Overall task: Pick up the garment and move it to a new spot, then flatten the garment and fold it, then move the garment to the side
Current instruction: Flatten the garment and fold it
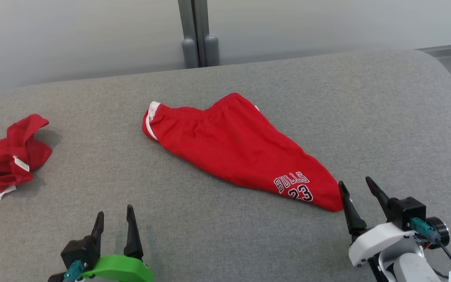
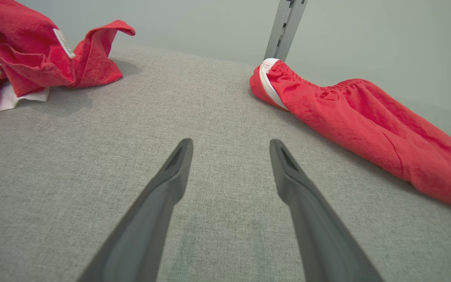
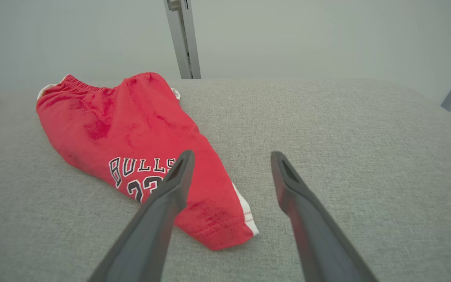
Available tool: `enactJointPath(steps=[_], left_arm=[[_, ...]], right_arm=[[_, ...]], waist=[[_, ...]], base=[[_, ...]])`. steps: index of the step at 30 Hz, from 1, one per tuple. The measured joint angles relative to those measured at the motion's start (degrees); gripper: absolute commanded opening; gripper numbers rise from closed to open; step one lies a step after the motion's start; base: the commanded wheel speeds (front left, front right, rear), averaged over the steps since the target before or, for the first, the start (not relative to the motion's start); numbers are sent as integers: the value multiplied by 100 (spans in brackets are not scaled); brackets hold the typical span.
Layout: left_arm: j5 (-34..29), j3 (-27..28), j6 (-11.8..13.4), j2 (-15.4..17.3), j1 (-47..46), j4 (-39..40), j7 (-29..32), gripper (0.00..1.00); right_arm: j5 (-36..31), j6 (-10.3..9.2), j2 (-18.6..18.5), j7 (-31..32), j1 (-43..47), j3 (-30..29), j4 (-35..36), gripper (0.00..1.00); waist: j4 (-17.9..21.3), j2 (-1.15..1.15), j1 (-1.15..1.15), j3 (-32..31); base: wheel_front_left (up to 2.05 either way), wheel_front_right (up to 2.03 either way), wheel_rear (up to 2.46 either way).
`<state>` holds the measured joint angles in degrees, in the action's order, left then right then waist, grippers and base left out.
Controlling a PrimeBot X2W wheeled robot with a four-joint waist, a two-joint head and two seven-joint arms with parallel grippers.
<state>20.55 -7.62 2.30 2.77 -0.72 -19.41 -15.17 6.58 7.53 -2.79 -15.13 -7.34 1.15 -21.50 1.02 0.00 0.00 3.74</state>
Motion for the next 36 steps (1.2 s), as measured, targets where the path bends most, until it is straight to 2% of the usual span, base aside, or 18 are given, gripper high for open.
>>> enactJointPath(steps=[6, 12, 13, 14, 15, 16, 20, 26, 30, 36], left_arm=[[-47, -156, -21, -2, -271, -62, 0, 100], [48, -220, 19, 1, -408, -105, 0, 100], [59, -240, 20, 0, -436, -110, 1, 100], [66, -259, 23, -3, -460, -109, 1, 100], [68, -264, 24, -2, -464, -108, 1, 100], [74, -274, 29, 0, -463, -112, 0, 100], [81, -288, 31, 0, -458, -118, 1, 100], [110, -333, 30, -1, -447, -125, 0, 100], [168, -419, 48, -2, -435, -131, 0, 100], [296, -467, 46, -1, -357, -200, 1, 100]], right_arm=[[-345, 0, -55, 0, -639, -248, -850, 100], [-166, 0, -90, -1, -961, -337, -1789, 100], [-113, 0, -105, 0, -960, -332, -1930, 93], [-79, 0, -124, -5, -960, -318, -2057, 57], [-42, 0, -143, -13, -962, -289, -2142, 35], [23, 0, -175, -44, -973, -264, -2226, 0], [205, 0, -316, -41, -972, -294, -2163, 0], [235, 0, -647, 3, -1078, -457, -1190, 0], [208, 0, -903, 7, -1875, -169, -344, 0], [258, 0, -1232, 5, -3641, 882, 497, 0]], waist=[[-175, 0, 0, 268], [-436, 0, 0, 494], [-490, 0, 0, 520], [-541, 0, 0, 540], [-579, 0, 0, 553], [-623, 0, 0, 567], [-718, 0, 0, 561], [-788, 0, 0, 430], [-887, 0, 0, 326], [-1121, 0, 0, 197]], base=[[0, 0, 0], [0, 0, 0], [0, 0, 0], [0, 0, 0], [0, 0, 0], [0, 0, 0], [0, 0, 0], [0, 0, 0], [0, 0, 0], [0, 0, 0]])
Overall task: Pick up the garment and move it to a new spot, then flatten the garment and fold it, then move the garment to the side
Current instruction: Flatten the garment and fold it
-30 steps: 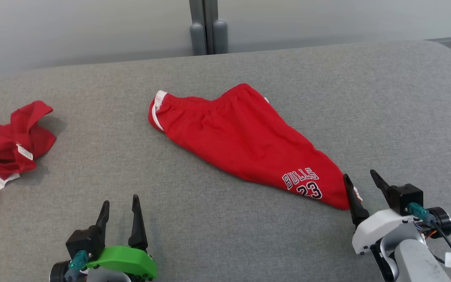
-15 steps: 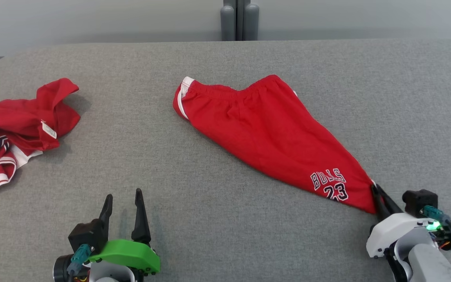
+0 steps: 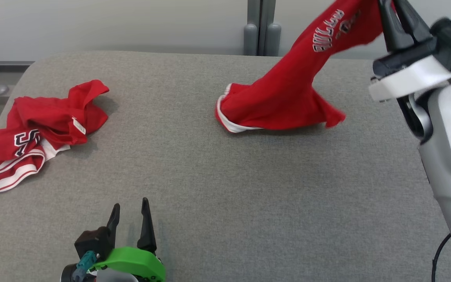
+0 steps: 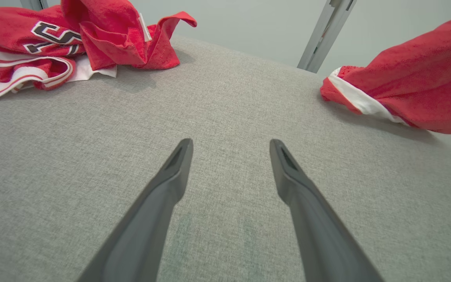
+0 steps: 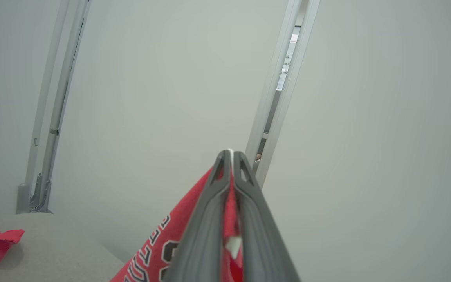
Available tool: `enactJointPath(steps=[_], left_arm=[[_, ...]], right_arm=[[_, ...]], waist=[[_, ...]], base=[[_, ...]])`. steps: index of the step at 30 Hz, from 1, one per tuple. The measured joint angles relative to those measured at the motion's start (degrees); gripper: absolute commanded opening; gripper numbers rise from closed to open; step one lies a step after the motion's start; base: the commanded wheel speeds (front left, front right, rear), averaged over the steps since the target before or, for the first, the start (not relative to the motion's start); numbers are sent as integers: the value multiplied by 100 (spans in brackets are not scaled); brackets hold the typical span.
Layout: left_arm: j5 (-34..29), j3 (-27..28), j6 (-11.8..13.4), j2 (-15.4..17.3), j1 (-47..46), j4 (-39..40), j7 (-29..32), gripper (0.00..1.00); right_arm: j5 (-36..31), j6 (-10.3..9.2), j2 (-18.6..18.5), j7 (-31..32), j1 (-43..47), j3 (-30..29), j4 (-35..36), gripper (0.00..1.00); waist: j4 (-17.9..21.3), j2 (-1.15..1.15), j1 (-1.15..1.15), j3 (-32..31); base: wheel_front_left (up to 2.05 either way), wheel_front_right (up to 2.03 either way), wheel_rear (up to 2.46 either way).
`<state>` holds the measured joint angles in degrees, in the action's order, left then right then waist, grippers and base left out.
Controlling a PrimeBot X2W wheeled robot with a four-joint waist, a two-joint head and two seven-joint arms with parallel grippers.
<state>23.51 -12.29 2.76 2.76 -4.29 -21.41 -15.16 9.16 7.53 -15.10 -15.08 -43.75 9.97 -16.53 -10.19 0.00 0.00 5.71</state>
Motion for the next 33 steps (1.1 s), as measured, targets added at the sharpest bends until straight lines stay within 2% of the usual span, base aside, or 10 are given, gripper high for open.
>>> enactJointPath(steps=[5, 11, 14, 27, 28, 29, 33], left_arm=[[67, -66, -1, 1, 107, -83, -1, 100], [149, -93, 25, 1, 225, -101, -1, 100], [151, -90, 30, 1, 266, -110, -1, 100], [151, -77, 62, 1, 292, -55, -1, 100], [148, -75, 62, 1, 277, -64, 0, 100], [143, -74, 59, 1, 260, -74, -1, 100], [141, -140, 36, 2, 186, -90, -1, 100]], right_arm=[[156, 0, -7, 0, -1162, 865, 40, 0], [533, 0, 336, 0, -1879, 1541, -63, 0], [587, 0, 432, 0, -2019, 1548, -66, 0], [-48, 0, 213, -5, -1624, 1092, -1603, 0], [-141, 0, 166, -7, -1538, 1066, -1813, 43], [-259, 0, 123, -2, -1426, 1050, -2081, 100], [-510, 0, 5, 1, -951, 751, -2786, 100]], waist=[[-226, 0, 0, -137], [-459, 0, 0, -297], [-523, 0, 0, -358], [-491, 0, 0, -186], [-485, 0, 0, -157], [-475, 0, 0, -129], [-437, 0, 0, -24]], base=[[0, 0, 0], [0, 0, 0], [0, 0, 0], [0, 0, 0], [0, 0, 0], [0, 0, 0], [0, 0, 0]])
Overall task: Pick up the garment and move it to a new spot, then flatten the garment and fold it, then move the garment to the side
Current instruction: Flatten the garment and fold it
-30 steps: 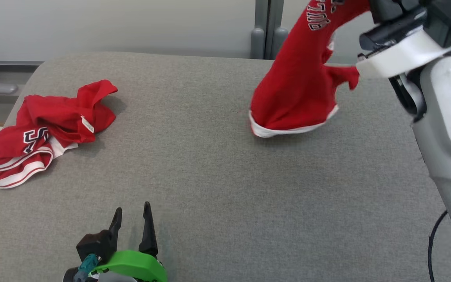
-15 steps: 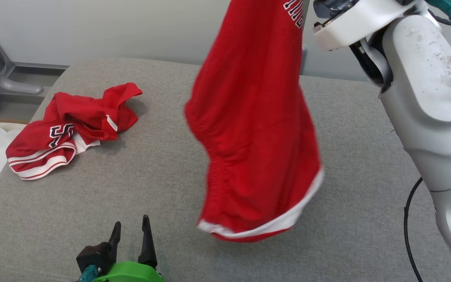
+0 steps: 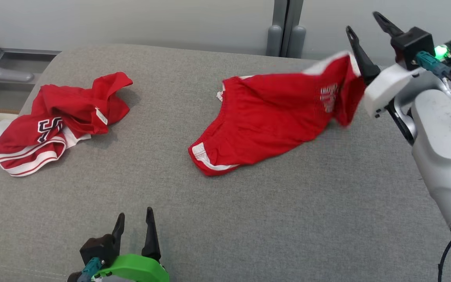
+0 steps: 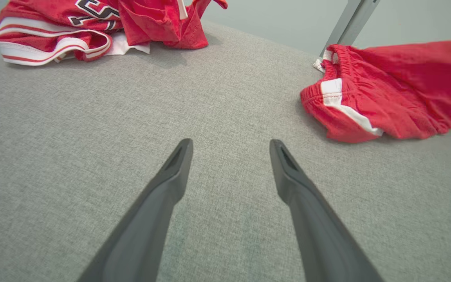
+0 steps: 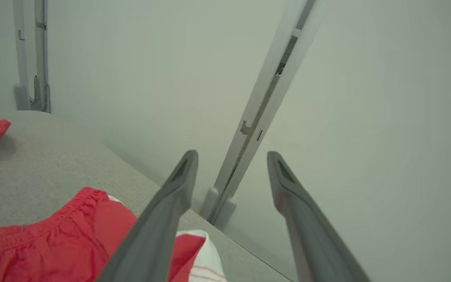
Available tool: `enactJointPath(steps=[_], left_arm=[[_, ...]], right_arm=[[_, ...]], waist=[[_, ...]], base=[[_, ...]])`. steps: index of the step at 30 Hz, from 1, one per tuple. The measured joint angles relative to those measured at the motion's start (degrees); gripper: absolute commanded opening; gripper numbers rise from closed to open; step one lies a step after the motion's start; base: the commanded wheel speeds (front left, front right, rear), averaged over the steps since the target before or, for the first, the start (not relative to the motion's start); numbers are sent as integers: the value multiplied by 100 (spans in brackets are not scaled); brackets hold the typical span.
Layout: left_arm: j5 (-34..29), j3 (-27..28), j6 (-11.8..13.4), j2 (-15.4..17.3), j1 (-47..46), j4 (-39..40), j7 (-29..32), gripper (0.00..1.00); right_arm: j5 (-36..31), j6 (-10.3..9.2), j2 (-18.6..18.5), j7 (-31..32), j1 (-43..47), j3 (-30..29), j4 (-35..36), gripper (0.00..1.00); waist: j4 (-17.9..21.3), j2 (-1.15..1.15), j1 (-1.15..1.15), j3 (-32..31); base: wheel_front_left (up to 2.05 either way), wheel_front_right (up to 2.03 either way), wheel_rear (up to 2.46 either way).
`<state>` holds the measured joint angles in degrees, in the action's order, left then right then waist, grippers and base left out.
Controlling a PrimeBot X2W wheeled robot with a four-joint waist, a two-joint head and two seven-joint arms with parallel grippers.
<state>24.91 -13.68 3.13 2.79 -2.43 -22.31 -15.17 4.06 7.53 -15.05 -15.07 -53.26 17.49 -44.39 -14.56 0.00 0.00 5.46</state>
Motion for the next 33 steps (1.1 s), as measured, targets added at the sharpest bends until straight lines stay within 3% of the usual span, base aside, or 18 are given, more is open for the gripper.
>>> enactJointPath(steps=[4, 13, 25, 33], left_arm=[[-21, -131, -16, -1, -108, 42, 0, 100], [-151, -296, -146, 0, -695, -14, 0, 100], [-463, -59, -444, -3, -1858, -859, 0, 100], [-355, 196, -387, -2, -2058, -1678, 0, 100]], right_arm=[[-74, 0, 0, 0, 449, -466, -19, 100], [-192, 0, 244, -1, 1607, -1204, 817, 100], [-245, 0, 559, -1, 2476, -1544, 1548, 100], [-236, 0, 762, -1, 2805, -1647, 1726, 100]], waist=[[77, 0, 0, 83], [473, 0, 0, 286], [1070, 0, 0, 868], [1360, 0, 0, 1091]], base=[[0, 0, 0], [0, 0, 0], [0, 0, 0], [0, 0, 0]])
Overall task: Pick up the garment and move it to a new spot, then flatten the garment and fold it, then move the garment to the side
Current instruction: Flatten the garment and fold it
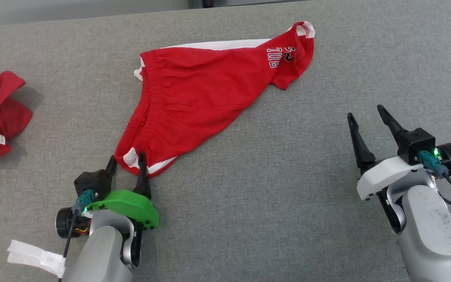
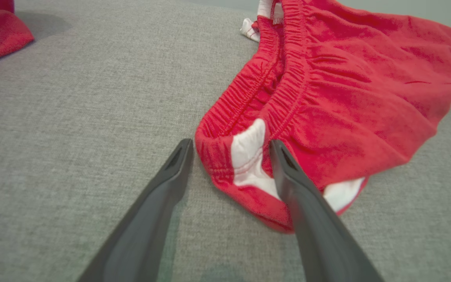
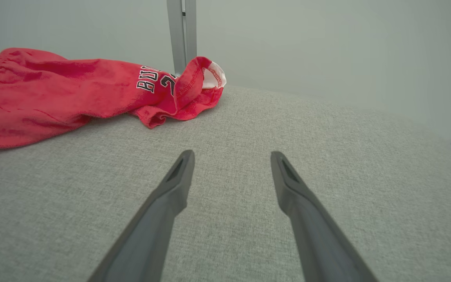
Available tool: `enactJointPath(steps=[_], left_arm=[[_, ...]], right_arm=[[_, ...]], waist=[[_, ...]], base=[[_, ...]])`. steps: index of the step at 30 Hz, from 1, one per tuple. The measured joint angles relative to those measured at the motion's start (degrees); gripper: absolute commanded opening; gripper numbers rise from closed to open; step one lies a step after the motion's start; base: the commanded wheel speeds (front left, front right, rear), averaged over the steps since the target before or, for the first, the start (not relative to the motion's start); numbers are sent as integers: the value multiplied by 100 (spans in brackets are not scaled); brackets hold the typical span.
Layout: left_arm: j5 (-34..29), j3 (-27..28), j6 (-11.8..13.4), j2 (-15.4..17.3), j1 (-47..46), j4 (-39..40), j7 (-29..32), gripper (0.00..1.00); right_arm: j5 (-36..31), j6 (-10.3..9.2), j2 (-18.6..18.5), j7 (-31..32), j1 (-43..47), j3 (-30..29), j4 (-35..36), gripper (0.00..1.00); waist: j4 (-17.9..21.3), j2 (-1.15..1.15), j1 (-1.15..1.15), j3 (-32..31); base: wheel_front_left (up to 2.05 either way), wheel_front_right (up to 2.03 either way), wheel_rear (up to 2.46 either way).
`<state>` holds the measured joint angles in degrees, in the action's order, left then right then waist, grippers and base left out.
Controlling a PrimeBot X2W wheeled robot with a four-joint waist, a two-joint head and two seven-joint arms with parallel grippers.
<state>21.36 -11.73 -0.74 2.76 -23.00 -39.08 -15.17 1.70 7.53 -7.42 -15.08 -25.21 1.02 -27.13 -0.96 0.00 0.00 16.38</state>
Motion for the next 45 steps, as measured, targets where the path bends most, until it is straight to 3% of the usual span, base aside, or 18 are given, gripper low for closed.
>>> enactJointPath(steps=[1, 2, 3, 11, 20, 25, 30, 33, 37, 44, 45], left_arm=[[54, 12, -2, 1, -13, -78, 0, 100], [73, 0, -35, -2, -30, -151, 0, 33], [81, 8, -77, 0, -44, -197, -2, 0], [-66, -210, -403, 2, -53, 544, 0, 0], [601, -1384, -524, 2, -465, 1985, 4, 0], [1262, -2049, -303, -1, -912, 2671, 3, 0], [2094, -2421, 147, -7, -1195, 3272, 2, 0], [2142, -2382, 450, -8, -1228, 3267, 0, 0], [1913, -2080, 633, -7, -992, 2815, 0, 0], [1323, -1090, 563, -1, 65, 1834, 0, 0], [1203, -981, 531, -1, 199, 1701, 1, 7]], right_arm=[[0, 0, 33, 0, 27, 3, 2, 100], [0, 0, 53, 0, 58, -12, 4, 100], [0, 0, 66, 0, 81, -23, 13, 100], [1, 0, 187, 0, 232, -214, 76, 100], [19, 0, 301, 0, 450, -267, 22, 100], [20, 0, 331, 0, 592, -308, 19, 100], [20, 0, 346, 0, 700, -381, -2, 100], [20, 0, 360, 0, 704, -422, -1, 100], [20, 0, 393, 0, 700, -443, 26, 100], [18, 0, 415, 1, 692, -449, 69, 100], [18, 0, 415, 0, 693, -445, 71, 100]], waist=[[36, 0, 0, 15], [75, 0, 0, 26], [103, 0, 0, 34], [191, 0, 0, -69], [232, 0, 0, -375], [274, 0, 0, -536], [302, 0, 0, -631], [285, 0, 0, -621], [237, 0, 0, -559], [61, 0, 0, -507], [39, 0, 0, -510]], base=[[0, 0, 0], [0, 0, 0], [0, 0, 0], [0, 0, 0], [0, 0, 0], [0, 0, 0], [0, 0, 0], [0, 0, 0], [0, 0, 0], [0, 0, 0], [0, 0, 0]])
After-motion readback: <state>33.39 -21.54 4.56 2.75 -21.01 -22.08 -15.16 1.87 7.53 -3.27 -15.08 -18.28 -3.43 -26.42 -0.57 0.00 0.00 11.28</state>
